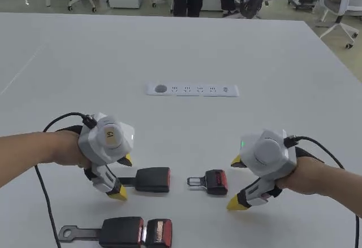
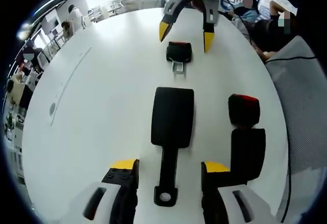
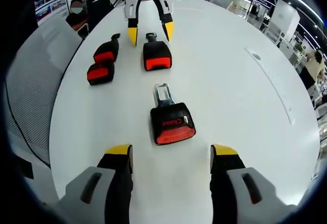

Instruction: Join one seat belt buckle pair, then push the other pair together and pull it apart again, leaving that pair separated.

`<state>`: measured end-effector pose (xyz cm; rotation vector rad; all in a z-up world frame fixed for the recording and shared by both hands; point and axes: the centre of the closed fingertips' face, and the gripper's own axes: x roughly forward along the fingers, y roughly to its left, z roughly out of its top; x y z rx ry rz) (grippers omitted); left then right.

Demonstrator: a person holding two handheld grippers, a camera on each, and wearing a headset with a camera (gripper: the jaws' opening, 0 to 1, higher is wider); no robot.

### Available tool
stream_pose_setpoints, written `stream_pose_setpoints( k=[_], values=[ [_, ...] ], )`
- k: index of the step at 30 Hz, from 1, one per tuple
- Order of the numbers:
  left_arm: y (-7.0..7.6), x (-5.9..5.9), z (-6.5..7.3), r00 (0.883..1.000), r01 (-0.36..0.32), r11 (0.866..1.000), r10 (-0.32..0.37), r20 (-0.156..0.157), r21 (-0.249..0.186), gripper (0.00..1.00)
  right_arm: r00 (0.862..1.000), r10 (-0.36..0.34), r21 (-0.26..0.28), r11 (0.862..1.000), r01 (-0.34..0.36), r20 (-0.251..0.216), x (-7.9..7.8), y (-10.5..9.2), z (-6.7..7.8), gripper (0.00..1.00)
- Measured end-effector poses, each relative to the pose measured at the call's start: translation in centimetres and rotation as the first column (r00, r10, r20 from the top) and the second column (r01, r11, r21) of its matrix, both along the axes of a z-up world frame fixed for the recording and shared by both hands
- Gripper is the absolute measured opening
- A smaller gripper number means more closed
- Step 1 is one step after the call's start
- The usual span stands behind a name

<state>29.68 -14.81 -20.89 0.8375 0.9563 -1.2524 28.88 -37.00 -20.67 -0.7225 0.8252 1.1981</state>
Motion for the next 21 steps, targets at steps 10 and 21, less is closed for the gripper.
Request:
stream_pose_setpoints(
  k=[10, 21],
  values=[
    [2.2, -1.4, 1.3, 0.995, -0.097, 0.992, 0.094, -0.032, -0.082, 0.56, 1.0, -0.022, 0.104, 0.994, 0.021, 0.011, -1.4, 0.0, 1.2, 0.66],
    [4.1, -4.0, 2.5, 0.979, -0.201, 0.954, 0.201, -0.023, -0.223, 0.62, 0.997, -0.07, 0.19, 0.98, 0.063, 0.027, -3.2, -0.1, 2.0, 0.71]
  ],
)
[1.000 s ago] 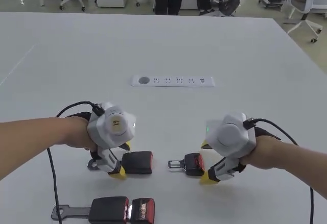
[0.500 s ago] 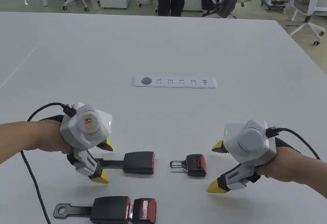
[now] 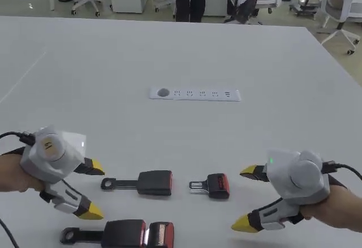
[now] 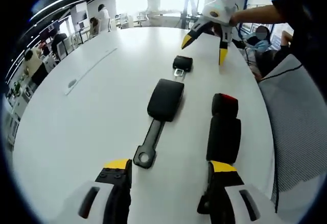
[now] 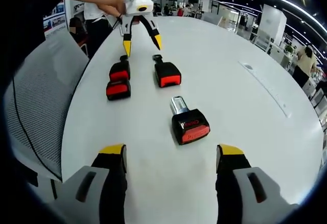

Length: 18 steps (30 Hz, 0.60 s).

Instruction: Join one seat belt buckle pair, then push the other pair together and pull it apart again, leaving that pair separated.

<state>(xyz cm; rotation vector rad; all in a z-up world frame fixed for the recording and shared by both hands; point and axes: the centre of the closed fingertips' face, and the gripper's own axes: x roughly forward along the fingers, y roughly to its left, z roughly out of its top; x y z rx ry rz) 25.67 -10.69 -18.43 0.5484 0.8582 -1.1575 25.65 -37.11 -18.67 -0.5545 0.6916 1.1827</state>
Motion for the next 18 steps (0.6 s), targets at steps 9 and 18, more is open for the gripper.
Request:
stream_pose_setpoints(
  k=[9, 18],
  values=[
    [1.7, -1.8, 1.3, 0.985, -0.147, 0.974, 0.16, 0.062, -0.173, 0.66, 0.995, -0.097, 0.068, 0.993, 0.095, 0.019, -1.7, -0.3, 0.5, 0.79],
    [2.0, -5.0, 1.4, 0.959, -0.232, 0.935, 0.266, 0.095, -0.269, 0.75, 0.98, -0.193, 0.156, 0.971, 0.183, 0.05, -3.7, 0.1, 1.0, 0.86]
  ],
)
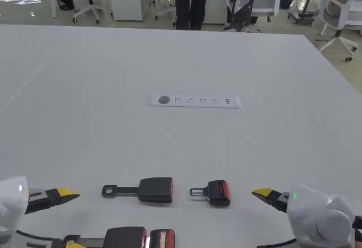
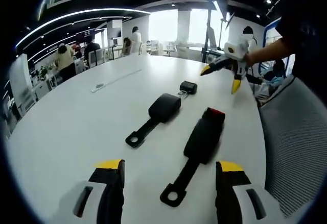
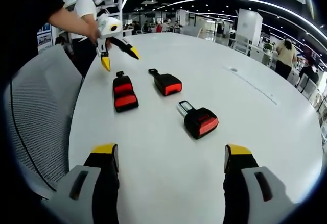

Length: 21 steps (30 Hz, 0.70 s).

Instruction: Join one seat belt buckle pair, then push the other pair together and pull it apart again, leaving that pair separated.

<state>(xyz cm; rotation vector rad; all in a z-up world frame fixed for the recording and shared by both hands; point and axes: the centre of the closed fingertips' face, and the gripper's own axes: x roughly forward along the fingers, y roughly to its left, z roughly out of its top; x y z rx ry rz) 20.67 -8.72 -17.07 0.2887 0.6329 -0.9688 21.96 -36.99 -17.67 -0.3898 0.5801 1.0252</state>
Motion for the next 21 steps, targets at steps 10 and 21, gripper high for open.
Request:
stream_pose_setpoints(
  k=[10, 21],
  values=[
    [-1.7, -1.0, 1.2, 0.991, -0.091, 0.991, 0.099, 0.086, -0.1, 0.92, 0.994, -0.082, 0.089, 0.993, 0.076, 0.066, -0.7, 0.9, 0.8, 0.99],
    [-2.1, -0.9, 1.7, 0.981, -0.146, 0.975, 0.164, 0.102, -0.168, 1.0, 0.993, -0.095, 0.118, 0.989, 0.087, 0.066, -1.8, 1.6, 0.6, 1.0]
  ],
)
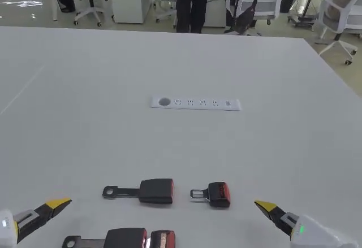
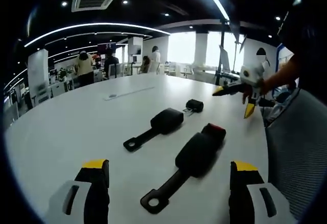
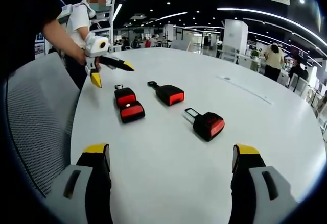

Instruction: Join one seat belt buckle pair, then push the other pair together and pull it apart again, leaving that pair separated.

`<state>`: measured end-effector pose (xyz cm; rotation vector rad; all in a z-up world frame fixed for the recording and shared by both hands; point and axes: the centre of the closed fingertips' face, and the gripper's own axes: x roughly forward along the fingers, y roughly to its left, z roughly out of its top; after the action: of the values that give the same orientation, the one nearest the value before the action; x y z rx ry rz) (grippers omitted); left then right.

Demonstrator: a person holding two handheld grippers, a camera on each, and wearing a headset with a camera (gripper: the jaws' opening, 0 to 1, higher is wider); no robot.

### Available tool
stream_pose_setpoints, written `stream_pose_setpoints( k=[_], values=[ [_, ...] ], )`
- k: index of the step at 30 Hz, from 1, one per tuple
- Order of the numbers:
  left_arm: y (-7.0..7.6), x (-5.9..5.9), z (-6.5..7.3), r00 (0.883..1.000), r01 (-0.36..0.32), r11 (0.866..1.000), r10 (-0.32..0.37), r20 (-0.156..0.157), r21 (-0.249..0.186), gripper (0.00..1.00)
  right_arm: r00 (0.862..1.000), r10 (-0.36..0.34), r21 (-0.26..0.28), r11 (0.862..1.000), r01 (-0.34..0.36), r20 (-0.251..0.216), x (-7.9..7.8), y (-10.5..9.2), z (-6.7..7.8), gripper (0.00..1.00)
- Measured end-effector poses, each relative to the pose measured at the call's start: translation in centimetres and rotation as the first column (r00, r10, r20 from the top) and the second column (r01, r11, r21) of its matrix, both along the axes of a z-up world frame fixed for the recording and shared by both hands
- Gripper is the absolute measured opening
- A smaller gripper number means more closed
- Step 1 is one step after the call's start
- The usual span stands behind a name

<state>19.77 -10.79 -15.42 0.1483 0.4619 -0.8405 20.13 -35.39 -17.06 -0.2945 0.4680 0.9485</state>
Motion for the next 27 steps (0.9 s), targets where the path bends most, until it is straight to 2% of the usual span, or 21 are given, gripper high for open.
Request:
stream_pose_setpoints(
  k=[2, 6, 10, 27],
  values=[
    [0.11, 0.18, 0.07, 1.0, -0.006, 1.0, 0.006, 0.01, -0.005, 1.0, 1.0, -0.004, 0.008, 1.0, 0.004, -0.006, -0.18, 0.04, -0.01, 1.0],
    [0.07, 0.2, -0.21, 1.0, -0.01, 1.0, 0.009, -0.01, -0.016, 1.0, 1.0, -0.022, 0.021, 1.0, 0.022, -0.012, -0.22, -0.06, -0.05, 1.0],
    [-0.06, 0.34, -0.26, 1.0, -0.01, 1.0, 0.01, -0.011, -0.018, 1.0, 0.999, -0.03, 0.033, 0.999, 0.03, -0.012, -0.2, -0.03, 0.02, 1.0],
    [-0.26, 0.92, 0.52, 1.0, -0.013, 1.0, 0.013, 0.001, -0.027, 1.0, 0.999, -0.04, 0.034, 0.999, 0.04, -0.018, -0.02, -0.34, -0.28, 1.0]
  ],
)
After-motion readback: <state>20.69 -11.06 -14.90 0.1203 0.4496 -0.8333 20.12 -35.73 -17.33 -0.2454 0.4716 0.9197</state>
